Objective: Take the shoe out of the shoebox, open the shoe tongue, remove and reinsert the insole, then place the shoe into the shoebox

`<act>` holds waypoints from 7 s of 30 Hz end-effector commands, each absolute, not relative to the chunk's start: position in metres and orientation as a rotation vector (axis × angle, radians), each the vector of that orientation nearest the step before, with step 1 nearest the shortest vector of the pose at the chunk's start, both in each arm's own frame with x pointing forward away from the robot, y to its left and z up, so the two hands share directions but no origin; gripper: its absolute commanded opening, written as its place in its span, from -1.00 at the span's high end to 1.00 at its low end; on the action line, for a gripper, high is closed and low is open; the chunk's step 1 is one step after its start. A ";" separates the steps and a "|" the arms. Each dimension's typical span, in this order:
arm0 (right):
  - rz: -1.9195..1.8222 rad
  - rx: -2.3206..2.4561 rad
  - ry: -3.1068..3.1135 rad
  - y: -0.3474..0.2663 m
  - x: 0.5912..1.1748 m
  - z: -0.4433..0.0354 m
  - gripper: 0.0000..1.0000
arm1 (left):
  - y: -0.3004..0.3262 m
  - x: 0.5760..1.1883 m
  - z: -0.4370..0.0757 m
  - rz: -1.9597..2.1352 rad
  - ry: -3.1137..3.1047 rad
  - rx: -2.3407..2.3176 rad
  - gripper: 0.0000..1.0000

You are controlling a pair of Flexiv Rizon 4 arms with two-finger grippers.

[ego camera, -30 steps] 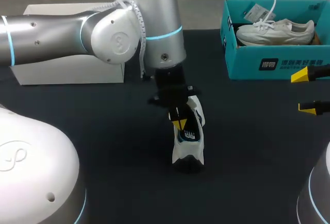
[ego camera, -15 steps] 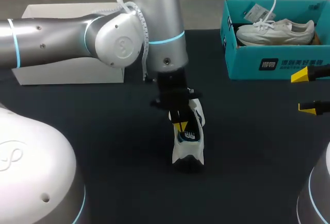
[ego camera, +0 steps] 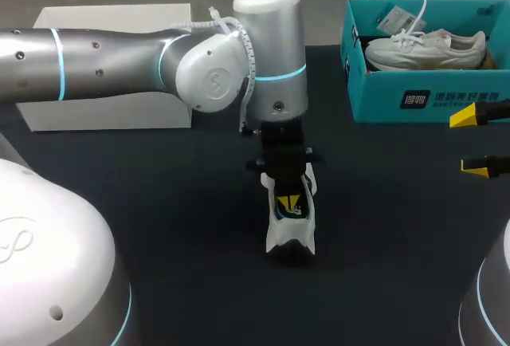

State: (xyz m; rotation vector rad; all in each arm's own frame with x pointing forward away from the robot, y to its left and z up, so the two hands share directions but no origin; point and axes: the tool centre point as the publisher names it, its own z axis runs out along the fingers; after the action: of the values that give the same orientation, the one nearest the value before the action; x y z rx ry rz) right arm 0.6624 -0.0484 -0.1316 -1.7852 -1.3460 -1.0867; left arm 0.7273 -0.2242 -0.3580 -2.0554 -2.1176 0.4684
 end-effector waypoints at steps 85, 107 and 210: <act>-1.090 -1.794 -1.343 -0.048 0.657 -0.131 -1.00 | -0.234 0.746 -0.378 0.157 -2.242 -2.273 1.00; -1.090 -1.794 -1.343 -0.048 0.657 -0.131 -1.00 | -0.233 0.710 -0.403 0.324 -2.102 -2.205 1.00; -1.090 -1.794 -1.343 -0.048 0.657 -0.131 -1.00 | -0.207 0.847 -0.296 -0.131 -2.511 -2.163 1.00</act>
State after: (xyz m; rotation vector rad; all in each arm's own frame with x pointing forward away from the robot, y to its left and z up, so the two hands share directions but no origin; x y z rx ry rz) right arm 0.6624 -0.0484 -0.1316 -1.7851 -1.3460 -1.0866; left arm 0.8447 -0.2049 -0.2956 -2.1666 -2.5155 -0.1263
